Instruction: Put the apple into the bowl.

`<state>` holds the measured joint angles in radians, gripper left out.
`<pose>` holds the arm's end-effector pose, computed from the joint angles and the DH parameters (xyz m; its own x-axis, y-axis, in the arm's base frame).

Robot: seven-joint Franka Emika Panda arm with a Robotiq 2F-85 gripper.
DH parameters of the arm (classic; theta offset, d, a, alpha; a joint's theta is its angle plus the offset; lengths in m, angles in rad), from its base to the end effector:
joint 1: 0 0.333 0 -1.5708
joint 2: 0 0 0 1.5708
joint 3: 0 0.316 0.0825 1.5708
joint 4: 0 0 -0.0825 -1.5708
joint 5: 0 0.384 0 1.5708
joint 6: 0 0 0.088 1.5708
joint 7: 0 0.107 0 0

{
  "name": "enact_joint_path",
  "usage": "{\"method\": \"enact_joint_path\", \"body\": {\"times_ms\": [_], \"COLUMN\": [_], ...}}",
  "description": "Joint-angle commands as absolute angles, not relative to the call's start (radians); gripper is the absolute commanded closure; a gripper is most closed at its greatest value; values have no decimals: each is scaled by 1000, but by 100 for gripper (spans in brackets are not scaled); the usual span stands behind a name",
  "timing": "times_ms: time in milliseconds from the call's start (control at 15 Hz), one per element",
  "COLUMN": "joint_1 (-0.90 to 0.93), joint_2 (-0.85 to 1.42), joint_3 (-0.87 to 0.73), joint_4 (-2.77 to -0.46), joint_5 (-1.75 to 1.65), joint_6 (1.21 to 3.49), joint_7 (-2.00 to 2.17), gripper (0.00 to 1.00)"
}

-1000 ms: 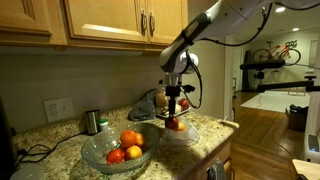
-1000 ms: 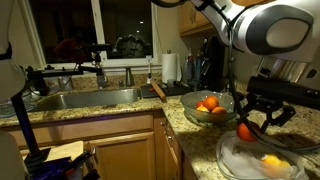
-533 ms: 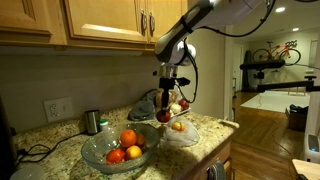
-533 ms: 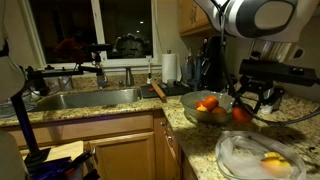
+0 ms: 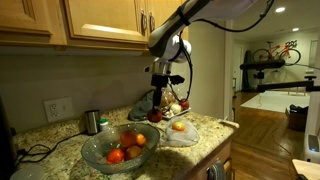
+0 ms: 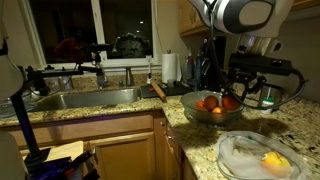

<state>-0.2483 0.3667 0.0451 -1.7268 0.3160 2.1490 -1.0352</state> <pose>0.6476 -0.1230 0.3784 0.7713 0.5810 0.2599 0.6228 -0.7732 -0.1198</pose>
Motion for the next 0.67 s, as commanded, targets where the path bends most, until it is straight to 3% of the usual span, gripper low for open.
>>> {"method": "enact_joint_path", "body": {"times_ms": [0,600], "joint_1": [-233,-183], "joint_2": [330,356], "joint_3": [60,78], "joint_4": [-1755,-1737], "joint_5": [353,344], "joint_6": [2144,2153], "joint_7": [-1085,-1134], "gripper": [62,62]}}
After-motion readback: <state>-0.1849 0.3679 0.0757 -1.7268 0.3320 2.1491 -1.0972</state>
